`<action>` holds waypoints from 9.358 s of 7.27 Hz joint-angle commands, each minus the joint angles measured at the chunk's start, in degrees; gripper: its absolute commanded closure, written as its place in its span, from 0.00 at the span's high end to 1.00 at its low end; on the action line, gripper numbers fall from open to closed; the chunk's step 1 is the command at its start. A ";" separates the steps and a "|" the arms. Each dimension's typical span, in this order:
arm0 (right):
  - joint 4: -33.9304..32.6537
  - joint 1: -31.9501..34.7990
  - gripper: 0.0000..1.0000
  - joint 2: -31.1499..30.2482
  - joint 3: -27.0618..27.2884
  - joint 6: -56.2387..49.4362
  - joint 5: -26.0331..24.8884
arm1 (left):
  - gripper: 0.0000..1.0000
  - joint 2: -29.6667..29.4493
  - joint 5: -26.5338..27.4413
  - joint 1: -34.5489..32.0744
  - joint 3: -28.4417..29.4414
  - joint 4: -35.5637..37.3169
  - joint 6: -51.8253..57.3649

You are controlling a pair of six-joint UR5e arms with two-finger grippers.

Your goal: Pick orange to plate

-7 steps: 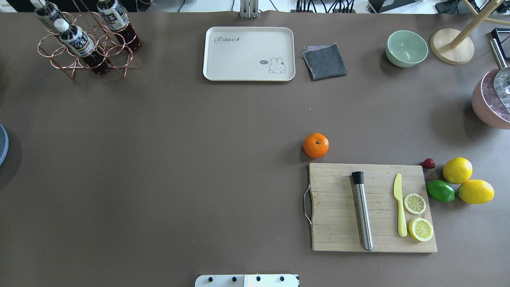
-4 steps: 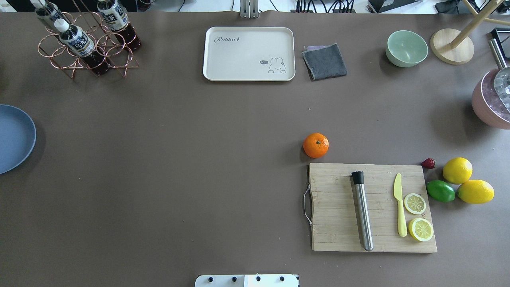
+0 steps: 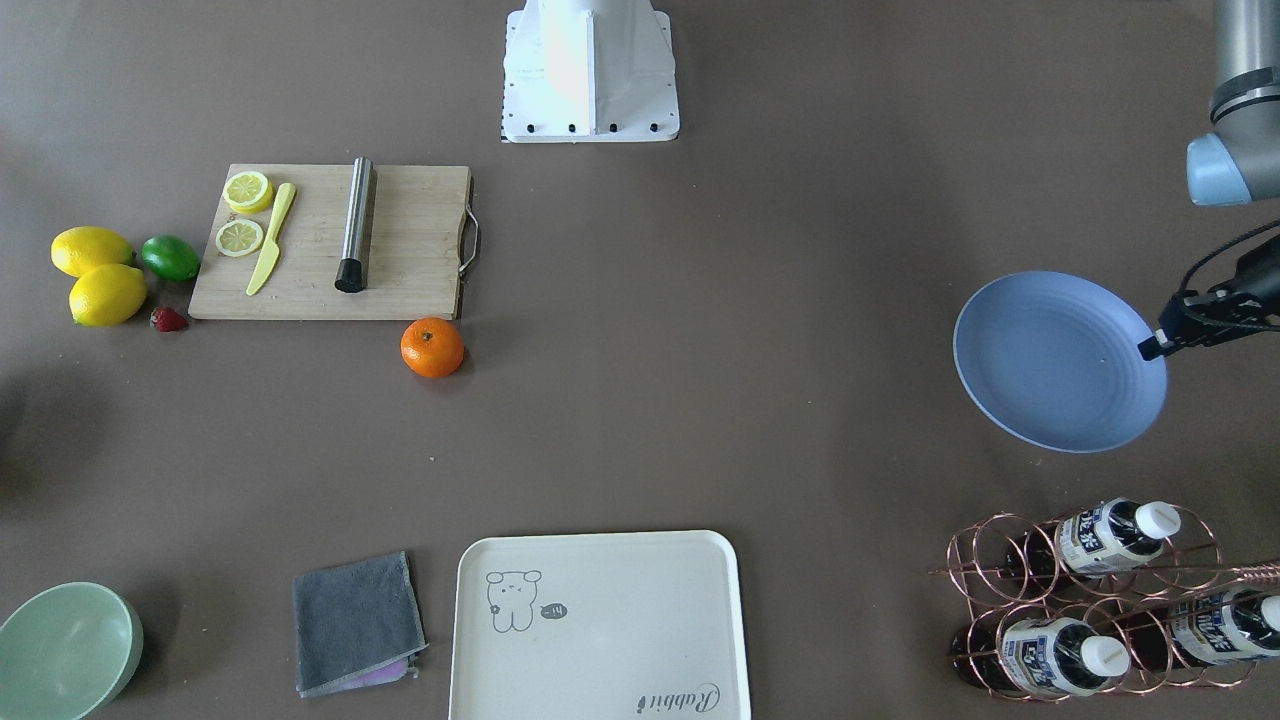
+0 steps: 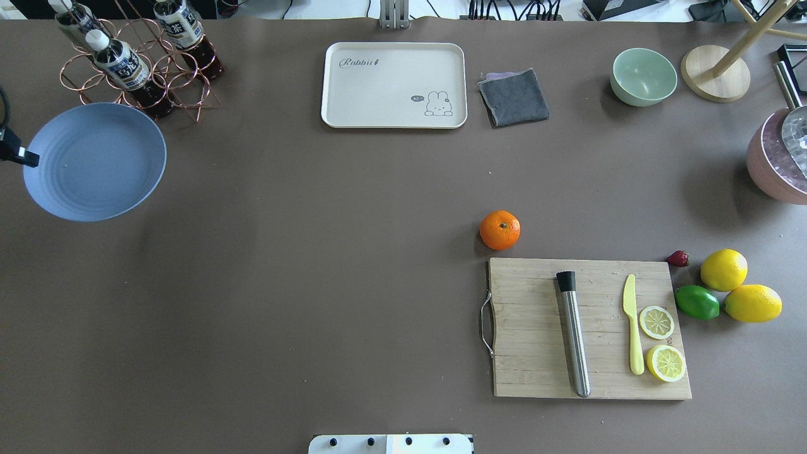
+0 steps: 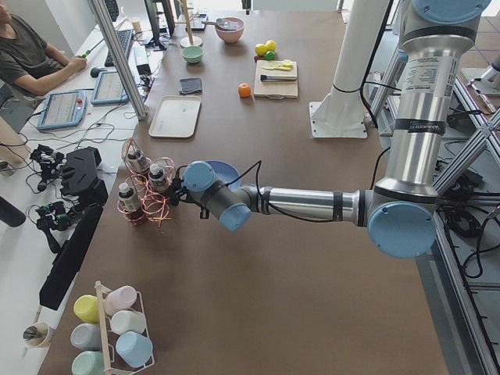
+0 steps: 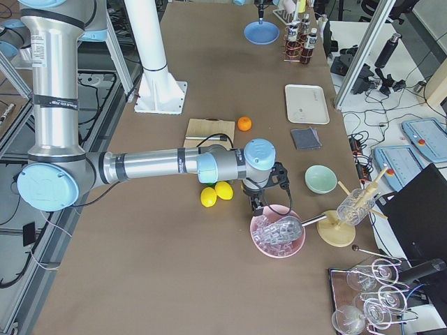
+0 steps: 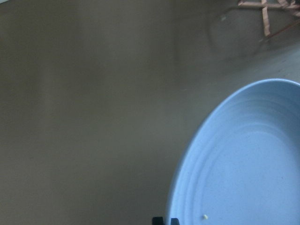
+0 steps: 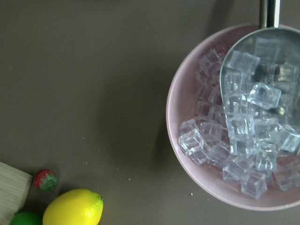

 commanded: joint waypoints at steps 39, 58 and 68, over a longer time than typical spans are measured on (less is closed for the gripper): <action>6.95 -54.73 0.00 40.47 -6.93 73.31 -29.04 | 0.97 -13.33 21.95 25.01 -10.65 8.85 -21.31; -13.53 10.06 1.00 5.51 -9.80 -23.55 -7.36 | 0.97 13.38 8.20 -18.43 -19.36 43.22 50.09; -11.77 8.87 1.00 2.17 -9.13 -23.61 -9.47 | 0.98 14.02 7.94 -22.67 -10.91 40.58 49.91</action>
